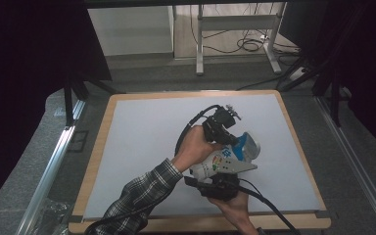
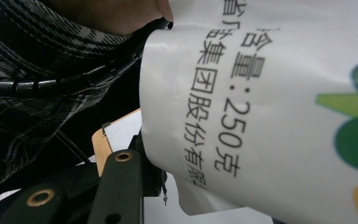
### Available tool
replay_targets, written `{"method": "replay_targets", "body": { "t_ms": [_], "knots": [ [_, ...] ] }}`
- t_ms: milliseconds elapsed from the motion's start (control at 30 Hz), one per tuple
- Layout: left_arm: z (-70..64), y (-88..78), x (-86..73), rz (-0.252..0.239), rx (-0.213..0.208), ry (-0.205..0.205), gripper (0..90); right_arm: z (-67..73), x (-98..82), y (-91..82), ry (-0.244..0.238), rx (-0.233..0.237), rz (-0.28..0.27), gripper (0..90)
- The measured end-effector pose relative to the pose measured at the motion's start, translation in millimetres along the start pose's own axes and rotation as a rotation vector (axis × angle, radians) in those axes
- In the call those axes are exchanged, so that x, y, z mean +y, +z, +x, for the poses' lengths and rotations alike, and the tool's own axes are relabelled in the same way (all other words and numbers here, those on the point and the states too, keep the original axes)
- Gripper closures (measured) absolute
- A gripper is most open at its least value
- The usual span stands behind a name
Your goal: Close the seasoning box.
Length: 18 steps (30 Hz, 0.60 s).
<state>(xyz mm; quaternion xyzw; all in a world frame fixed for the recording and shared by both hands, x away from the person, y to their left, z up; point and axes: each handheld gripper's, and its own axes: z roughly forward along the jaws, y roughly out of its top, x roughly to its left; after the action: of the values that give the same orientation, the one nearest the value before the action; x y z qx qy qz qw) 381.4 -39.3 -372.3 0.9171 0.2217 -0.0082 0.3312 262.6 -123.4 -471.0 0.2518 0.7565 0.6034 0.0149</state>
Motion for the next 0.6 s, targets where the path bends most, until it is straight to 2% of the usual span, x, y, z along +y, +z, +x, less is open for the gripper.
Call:
{"method": "replay_targets", "body": {
  "t_ms": [600],
  "knots": [
    [1.0,-0.4,-3.7,-0.02,0.0,-0.003,89.0,-0.9,-1.9,1.6,-0.008,-0.006,0.011,59.4]
  ]
}}
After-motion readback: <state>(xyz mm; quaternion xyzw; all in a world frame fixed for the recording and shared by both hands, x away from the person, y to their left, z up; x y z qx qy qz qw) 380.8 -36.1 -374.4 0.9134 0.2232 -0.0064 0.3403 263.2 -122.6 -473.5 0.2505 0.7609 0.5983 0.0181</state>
